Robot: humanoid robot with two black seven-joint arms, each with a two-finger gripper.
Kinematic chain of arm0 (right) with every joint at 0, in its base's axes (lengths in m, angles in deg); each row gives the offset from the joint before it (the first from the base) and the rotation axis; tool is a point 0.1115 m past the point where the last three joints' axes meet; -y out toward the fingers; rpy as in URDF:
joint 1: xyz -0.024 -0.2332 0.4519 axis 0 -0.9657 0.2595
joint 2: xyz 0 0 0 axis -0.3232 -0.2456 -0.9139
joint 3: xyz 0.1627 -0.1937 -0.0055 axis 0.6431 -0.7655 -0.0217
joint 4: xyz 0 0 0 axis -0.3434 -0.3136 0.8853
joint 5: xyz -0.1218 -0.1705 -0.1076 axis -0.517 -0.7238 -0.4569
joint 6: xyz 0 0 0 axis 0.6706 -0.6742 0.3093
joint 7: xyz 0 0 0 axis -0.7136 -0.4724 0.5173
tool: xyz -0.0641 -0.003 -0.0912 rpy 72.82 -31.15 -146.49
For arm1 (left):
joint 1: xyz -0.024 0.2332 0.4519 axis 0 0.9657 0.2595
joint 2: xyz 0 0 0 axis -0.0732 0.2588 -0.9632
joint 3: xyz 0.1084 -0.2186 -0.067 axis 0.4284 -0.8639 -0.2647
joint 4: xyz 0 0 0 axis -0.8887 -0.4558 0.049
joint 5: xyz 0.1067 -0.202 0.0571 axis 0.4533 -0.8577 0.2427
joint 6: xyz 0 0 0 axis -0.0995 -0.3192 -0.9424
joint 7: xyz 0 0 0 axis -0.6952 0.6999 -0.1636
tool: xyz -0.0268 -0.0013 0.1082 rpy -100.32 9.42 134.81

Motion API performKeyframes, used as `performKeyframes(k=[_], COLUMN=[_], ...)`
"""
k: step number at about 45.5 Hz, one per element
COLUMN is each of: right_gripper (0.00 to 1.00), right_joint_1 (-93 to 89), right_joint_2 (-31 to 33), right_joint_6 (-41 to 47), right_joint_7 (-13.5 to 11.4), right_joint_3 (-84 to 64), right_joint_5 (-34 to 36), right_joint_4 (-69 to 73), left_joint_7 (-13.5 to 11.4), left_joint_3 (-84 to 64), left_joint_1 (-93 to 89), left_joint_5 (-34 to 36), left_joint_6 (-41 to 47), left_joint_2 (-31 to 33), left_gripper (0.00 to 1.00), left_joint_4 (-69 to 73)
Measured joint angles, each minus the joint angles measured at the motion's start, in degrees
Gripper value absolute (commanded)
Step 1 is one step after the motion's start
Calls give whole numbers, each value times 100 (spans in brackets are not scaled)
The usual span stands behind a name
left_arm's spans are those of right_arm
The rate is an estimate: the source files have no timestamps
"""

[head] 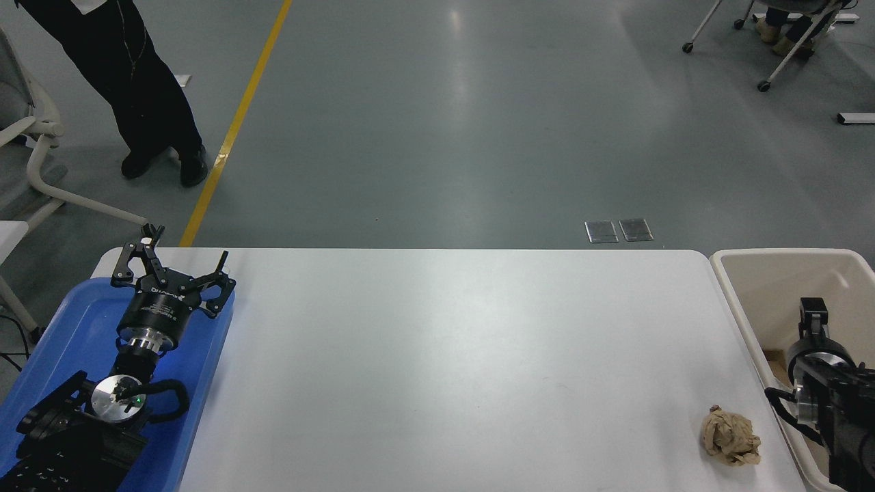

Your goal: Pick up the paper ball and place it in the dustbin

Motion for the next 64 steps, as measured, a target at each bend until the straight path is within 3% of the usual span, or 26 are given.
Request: performKeyframes(k=[44,64], right_gripper=[100,100], right_joint_1=[51,300], right_joint_2=[70,814], right_joint_6=[12,377], right_joint_7=[11,-11], right_joint_3=[-131,-469], right_joint_5=[65,30], right_joint_4=[-15,864], left_joint_7=[0,0], left_joint_3=[0,0], left_joint_1=[-3,1], left_joint_5=[4,0], left_joint_6=[0,0], left_joint_2=[1,-1], left_gripper=[99,99], left_joint_4=[0,0])
